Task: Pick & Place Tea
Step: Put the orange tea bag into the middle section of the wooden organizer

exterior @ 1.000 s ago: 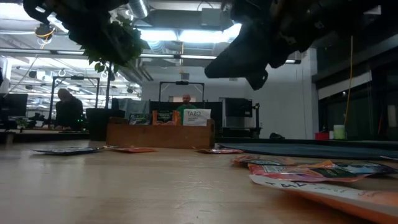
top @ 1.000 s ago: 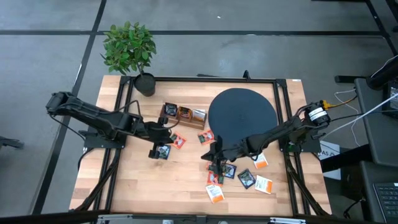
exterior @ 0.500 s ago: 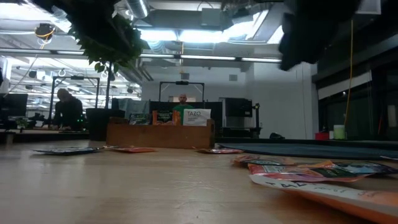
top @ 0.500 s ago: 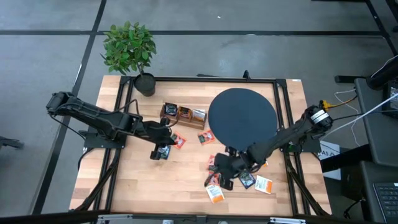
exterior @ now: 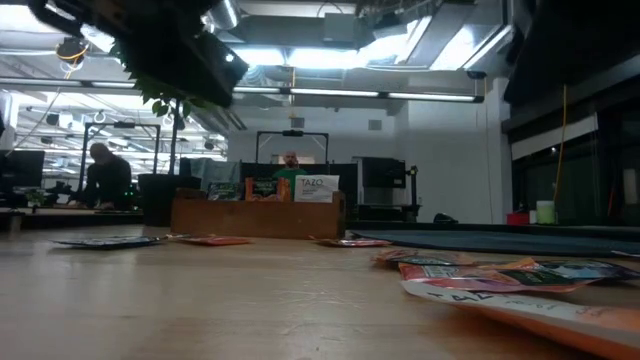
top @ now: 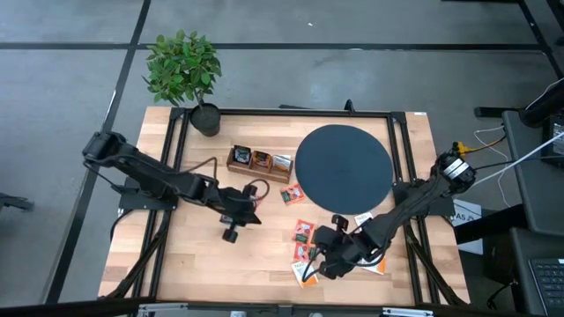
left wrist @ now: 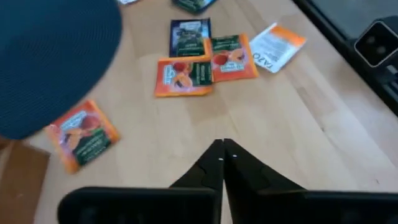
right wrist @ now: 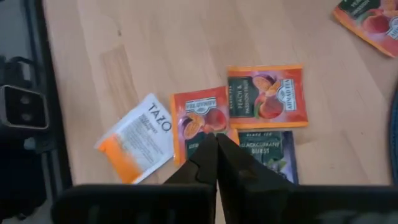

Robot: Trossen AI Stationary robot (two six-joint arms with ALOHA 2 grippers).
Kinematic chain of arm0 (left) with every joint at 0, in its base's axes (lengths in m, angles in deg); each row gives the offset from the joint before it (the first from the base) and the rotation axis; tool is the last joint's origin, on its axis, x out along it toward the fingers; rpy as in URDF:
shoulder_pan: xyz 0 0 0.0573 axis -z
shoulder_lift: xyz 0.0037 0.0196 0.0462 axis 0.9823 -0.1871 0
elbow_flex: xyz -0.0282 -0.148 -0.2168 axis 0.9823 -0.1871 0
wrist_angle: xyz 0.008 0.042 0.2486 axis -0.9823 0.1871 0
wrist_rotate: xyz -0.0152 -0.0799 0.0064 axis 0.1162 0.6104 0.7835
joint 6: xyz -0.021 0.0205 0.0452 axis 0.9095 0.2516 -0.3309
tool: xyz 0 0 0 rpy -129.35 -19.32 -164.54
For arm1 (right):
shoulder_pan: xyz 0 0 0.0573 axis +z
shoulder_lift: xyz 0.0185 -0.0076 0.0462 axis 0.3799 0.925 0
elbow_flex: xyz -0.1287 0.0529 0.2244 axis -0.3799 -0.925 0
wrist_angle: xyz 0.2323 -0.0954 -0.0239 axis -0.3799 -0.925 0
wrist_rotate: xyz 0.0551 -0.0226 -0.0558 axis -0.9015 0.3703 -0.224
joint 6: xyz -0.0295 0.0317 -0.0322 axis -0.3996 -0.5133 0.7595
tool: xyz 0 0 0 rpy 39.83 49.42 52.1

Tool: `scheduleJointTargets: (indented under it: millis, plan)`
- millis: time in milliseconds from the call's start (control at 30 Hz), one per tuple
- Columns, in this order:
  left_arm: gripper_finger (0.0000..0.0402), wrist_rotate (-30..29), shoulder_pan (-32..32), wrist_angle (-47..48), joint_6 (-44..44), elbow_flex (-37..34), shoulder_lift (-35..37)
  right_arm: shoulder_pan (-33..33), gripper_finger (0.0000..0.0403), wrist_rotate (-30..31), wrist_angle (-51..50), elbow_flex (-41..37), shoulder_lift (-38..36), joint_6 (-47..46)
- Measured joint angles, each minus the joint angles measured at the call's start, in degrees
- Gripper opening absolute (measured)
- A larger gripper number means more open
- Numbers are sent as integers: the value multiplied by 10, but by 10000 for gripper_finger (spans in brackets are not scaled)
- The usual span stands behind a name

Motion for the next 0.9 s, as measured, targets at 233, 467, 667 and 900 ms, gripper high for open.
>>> scheduleJointTargets:
  millis: [233,467,667,900]
  plan:
    - [3,0,3,-62,-12,0,-56,-1,28,4,1,0,1,2]
    - [3,5,3,-92,6,0,-73,-2,32,-3,27,0,1,-30]
    - [3,1,12,-90,-13,0,-73,19,32,-2,37,0,16,-132]
    - [3,1,34,-90,-52,0,-73,37,32,-2,47,0,44,-244]
